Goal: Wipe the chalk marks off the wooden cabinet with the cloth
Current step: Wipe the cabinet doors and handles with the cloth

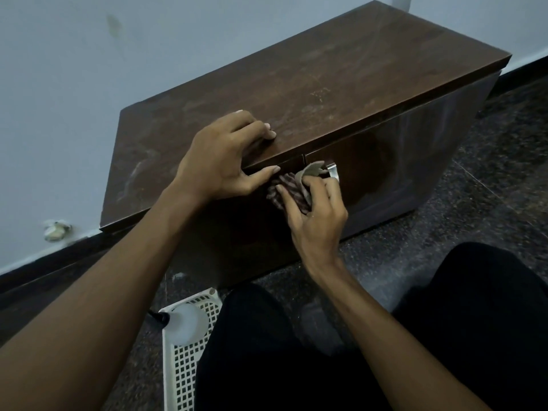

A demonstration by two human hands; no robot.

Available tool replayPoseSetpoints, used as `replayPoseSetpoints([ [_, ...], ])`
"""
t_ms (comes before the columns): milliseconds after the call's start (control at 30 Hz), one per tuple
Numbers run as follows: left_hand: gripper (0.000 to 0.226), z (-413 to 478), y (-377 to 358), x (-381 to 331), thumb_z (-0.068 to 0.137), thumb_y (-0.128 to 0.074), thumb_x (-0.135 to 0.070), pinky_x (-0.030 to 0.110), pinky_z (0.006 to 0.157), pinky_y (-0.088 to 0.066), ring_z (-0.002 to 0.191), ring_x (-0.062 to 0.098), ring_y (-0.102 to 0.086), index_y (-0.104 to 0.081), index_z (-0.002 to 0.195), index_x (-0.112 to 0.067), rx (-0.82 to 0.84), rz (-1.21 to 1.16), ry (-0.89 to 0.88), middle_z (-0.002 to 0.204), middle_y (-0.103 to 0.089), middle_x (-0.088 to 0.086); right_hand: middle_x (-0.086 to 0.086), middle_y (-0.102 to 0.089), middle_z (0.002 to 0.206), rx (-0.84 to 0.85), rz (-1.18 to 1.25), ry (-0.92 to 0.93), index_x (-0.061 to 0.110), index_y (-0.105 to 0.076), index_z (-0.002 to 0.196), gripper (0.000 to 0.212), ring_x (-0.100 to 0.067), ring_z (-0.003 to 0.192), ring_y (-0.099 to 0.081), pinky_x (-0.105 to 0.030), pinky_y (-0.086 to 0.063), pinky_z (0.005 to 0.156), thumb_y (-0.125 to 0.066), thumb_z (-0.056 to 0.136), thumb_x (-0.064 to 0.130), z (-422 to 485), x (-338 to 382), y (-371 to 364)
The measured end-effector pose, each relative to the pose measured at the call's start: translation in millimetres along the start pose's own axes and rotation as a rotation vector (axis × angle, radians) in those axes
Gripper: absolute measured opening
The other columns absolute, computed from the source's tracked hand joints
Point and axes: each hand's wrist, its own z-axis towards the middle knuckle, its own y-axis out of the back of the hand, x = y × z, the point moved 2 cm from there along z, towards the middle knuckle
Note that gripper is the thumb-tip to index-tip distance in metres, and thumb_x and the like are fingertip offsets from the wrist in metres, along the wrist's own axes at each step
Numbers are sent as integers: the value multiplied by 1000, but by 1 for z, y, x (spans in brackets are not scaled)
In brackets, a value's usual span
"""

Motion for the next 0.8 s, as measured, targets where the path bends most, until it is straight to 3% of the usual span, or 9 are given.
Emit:
replayPoseSetpoints([
  [200, 51, 0, 1, 0, 87, -72, -51, 45, 86, -57, 107, 24, -66, -68, 120, -13, -16, -7, 3, 115, -66, 7, -2, -56, 93, 95, 72, -146, 6, -67, 98, 23, -3, 79, -52, -15, -48, 64, -77, 87, 23, -27, -31, 2],
  [333, 51, -1, 1, 0, 87, -72, -52, 44, 86, -58, 107, 24, -66, -68, 121, -13, -11, -1, 1, 116, -66, 6, 0, -57, 91, 194, 43, -279, 9, -64, 92, 23, -5, 80, -54, -26, -52, 65, -71, 89, 31, -45, -58, 0],
  [433, 51, -1, 1, 0, 86, -73, -50, 45, 85, -58, 107, 24, -67, -68, 120, -13, -25, -11, 6, 115, -66, 6, 1, -56, 92, 123, 113, -294, 8, -64, 92, 34, 0, 80, -54, -10, -46, 66, -67, 88, 41, -38, -40, -2],
  [533, 50, -1, 0, 0, 86, -73, -50, 45, 85, -58, 105, 24, -67, -69, 119, -12, -30, -12, 7, 114, -66, 6, 0, -54, 92, 11, 146, -230, 5, -64, 93, 36, -2, 77, -52, -9, -44, 67, -67, 88, 41, -26, -21, 4],
  [600, 51, -2, 0, -1, 86, -72, -51, 45, 85, -57, 104, 25, -66, -69, 119, -12, -24, -8, 5, 114, -67, 7, 0, -54, 93, -11, 156, -180, 5, -67, 94, 33, -9, 79, -55, -16, -47, 66, -71, 88, 38, -13, -12, 3],
  [733, 52, -2, -1, 1, 86, -73, -50, 44, 111, -48, 107, 26, -68, -71, 118, -10, -35, 11, 9, 117, -73, 7, -4, -57, 85, -40, -11, 94, 7, -73, 91, 16, -18, 74, -58, -28, -49, 61, -80, 84, 19, 4, 4, 0],
  [800, 52, -2, -1, 2, 86, -74, -50, 44, 116, -45, 110, 26, -70, -72, 118, -9, -42, 10, 6, 120, -74, 7, -5, -58, 79, -62, -147, 238, 8, -75, 88, 9, -18, 70, -56, -30, -49, 55, -81, 83, 12, 0, 5, -1],
])
